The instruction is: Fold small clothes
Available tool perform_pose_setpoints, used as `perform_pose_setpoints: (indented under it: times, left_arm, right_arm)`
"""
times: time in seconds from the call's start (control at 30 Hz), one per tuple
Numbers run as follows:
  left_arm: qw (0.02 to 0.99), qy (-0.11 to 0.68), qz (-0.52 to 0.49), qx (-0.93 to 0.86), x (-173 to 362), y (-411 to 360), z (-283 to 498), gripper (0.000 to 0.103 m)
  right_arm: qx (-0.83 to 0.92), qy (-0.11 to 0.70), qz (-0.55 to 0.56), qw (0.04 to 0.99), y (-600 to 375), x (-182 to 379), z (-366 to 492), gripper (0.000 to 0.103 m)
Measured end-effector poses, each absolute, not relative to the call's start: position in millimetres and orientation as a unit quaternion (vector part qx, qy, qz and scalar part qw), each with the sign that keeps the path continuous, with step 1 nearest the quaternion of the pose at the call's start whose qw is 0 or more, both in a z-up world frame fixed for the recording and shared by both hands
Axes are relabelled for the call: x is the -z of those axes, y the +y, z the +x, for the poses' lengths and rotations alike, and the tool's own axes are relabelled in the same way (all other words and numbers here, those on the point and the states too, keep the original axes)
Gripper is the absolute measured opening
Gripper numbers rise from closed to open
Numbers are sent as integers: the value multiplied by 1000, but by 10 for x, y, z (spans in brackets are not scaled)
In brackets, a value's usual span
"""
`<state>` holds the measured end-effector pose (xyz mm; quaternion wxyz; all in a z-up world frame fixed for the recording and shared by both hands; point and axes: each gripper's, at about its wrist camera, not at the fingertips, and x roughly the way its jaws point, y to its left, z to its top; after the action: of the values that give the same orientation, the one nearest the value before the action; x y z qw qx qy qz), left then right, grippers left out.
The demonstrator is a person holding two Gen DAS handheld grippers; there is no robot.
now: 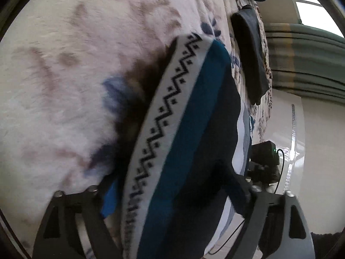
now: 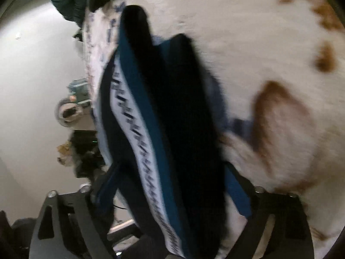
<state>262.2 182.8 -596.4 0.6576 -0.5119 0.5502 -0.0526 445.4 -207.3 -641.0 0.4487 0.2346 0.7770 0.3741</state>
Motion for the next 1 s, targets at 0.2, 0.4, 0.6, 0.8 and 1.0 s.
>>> perform_pose_setpoints:
  times: [0.2,0.4,0.6,0.8,1.0]
  left_arm:
    - [675,553,-486,53,5864,1723,2822,91]
    - [697,547,-460,52,5631,1602,3009,35]
    - [702,541,-458,70,5331,1740,3306,24]
    - [725,529,-427,109,4904,1741,4068,24]
    - [759,501,-384,159,4384,1682,5375,24]
  right_arm:
    - [-406,780,201,432,-1686,6416,4329,95]
    - [-393,767,190,470,-1587,6280,4279,46]
    - [-384,734,209,519,-1708,5812,4337,37]
    - [-366,691,251,571,-1895,5281,4761,36]
    - [-345,640,280,626,-1959,4809,5593,36]
